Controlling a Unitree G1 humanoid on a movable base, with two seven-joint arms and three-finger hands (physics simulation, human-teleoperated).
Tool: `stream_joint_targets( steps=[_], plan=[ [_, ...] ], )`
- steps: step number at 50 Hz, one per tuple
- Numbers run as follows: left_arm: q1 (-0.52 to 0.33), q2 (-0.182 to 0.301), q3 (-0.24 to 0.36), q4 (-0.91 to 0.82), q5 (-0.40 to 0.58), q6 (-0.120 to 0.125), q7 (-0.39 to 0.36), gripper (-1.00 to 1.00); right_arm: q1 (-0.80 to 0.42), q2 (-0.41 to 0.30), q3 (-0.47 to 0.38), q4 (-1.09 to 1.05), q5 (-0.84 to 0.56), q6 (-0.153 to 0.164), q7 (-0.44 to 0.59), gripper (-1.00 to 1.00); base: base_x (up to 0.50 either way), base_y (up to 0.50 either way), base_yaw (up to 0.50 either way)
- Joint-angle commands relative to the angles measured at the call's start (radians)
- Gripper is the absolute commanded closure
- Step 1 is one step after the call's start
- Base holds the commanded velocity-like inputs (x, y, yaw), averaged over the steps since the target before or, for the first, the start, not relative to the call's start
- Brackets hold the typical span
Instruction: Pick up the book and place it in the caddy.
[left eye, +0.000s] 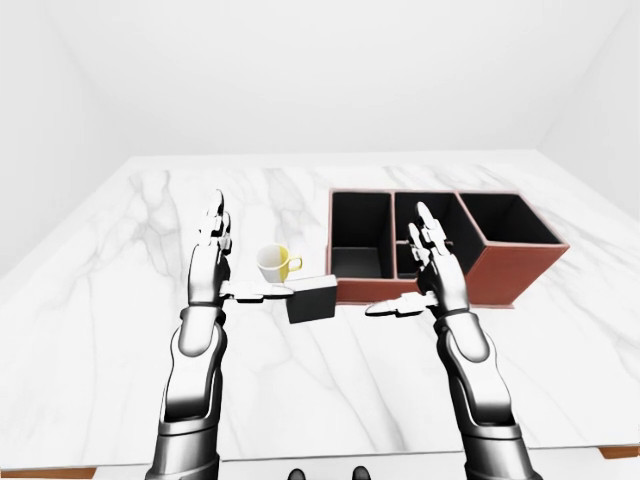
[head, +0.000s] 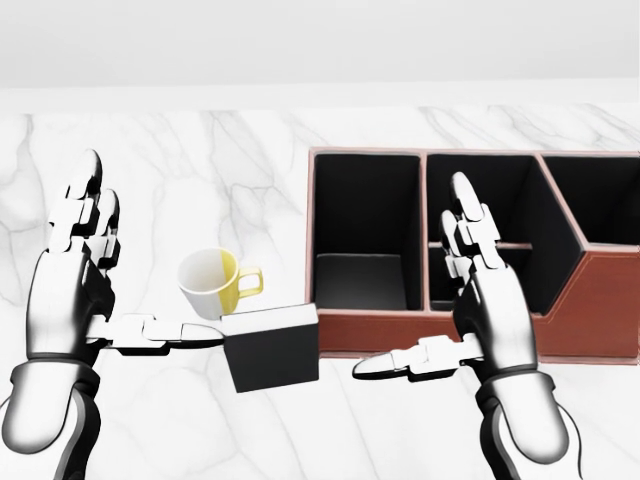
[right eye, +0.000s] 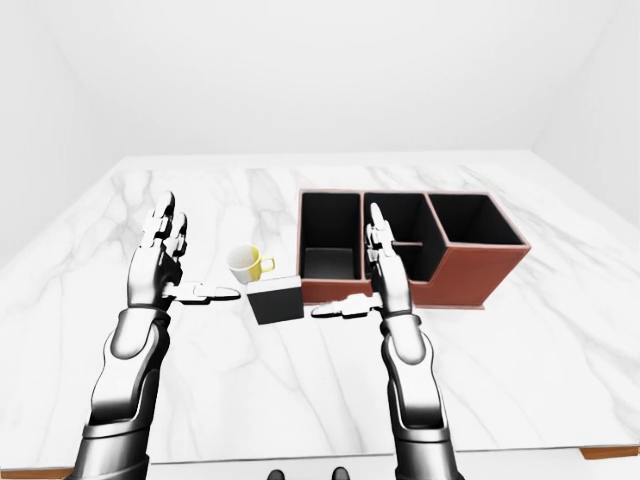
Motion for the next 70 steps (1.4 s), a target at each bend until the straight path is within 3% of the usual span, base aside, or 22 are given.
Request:
stream_joint_targets(
  steps=[1,11,19,22,29,31,32,33,36,38,39,40,45,59,70],
  plan=[
    [0.000,0.000,0.000,0.002,0.000,0.000,0.000,-1.00,-0.002,0.001,0.007,0.012,-0.023,0.000,-0.010,-1.00,0.10,0.00,0.00],
    [0.004,0.001,0.002,-0.012,0.000,0.000,0.001,-1.00,0.016,-0.001,0.014,-0.011,-0.049,0.000,0.000,-1.00,0.00,0.00,0.00],
    [0.005,0.004,0.008,-0.028,0.001,0.000,-0.001,-1.00,0.036,-0.016,0.056,-0.065,-0.222,0.000,0.020,-1.00,0.00,0.00,0.00],
    [0.005,0.006,0.010,-0.041,0.002,0.000,-0.003,-1.00,0.027,-0.028,0.101,-0.076,-0.395,-0.034,0.030,-1.00,0.00,0.00,0.00],
    [0.007,0.011,0.019,-0.065,0.000,0.000,-0.007,-1.00,-0.021,0.003,0.149,-0.102,-0.627,-0.044,0.079,-1.00,0.00,0.00,0.00],
    [0.009,0.012,0.022,-0.071,0.000,0.000,-0.008,-1.00,-0.034,0.007,0.164,-0.093,-0.684,-0.066,0.086,-1.00,0.00,0.00,0.00],
    [0.011,0.013,0.023,-0.078,0.000,0.000,-0.009,-1.00,-0.042,0.001,0.173,-0.079,-0.733,-0.094,0.078,-1.00,0.00,0.00,0.00],
    [0.012,0.013,0.023,-0.085,0.000,0.000,-0.011,-1.00,-0.050,0.007,0.174,-0.071,-0.758,-0.104,0.079,-1.00,0.00,0.00,0.00],
    [0.015,0.014,0.026,-0.091,0.004,0.000,-0.013,-1.00,-0.065,0.030,0.197,-0.054,-0.826,-0.088,0.109,-1.00,0.00,0.00,0.00],
    [0.016,0.014,0.027,-0.091,0.004,0.000,-0.012,-1.00,-0.071,0.034,0.205,-0.043,-0.862,-0.108,0.108,-1.00,0.00,0.00,0.00],
    [0.018,0.013,0.026,-0.092,0.006,0.000,-0.011,-1.00,-0.077,0.029,0.223,-0.028,-0.908,-0.140,0.095,-1.00,0.00,0.00,0.00],
    [0.019,0.013,0.025,-0.093,0.007,0.000,-0.011,-1.00,-0.077,0.036,0.222,-0.025,-0.919,-0.150,0.098,-1.00,0.00,0.00,0.00],
    [0.021,0.015,0.029,-0.100,0.012,0.000,-0.013,-1.00,-0.090,0.062,0.251,0.017,-1.029,-0.169,0.093,-1.00,0.00,0.00,0.00],
    [0.025,0.021,0.044,-0.107,0.012,0.000,-0.017,-1.00,-0.129,0.111,0.305,0.149,-1.213,-0.175,0.076,-1.00,0.00,0.00,0.00],
    [0.031,0.023,0.049,-0.091,0.007,0.000,-0.016,-1.00,-0.208,0.154,0.324,0.365,-1.289,-0.175,-0.010,-1.00,0.00,0.00,0.00]
  ],
)
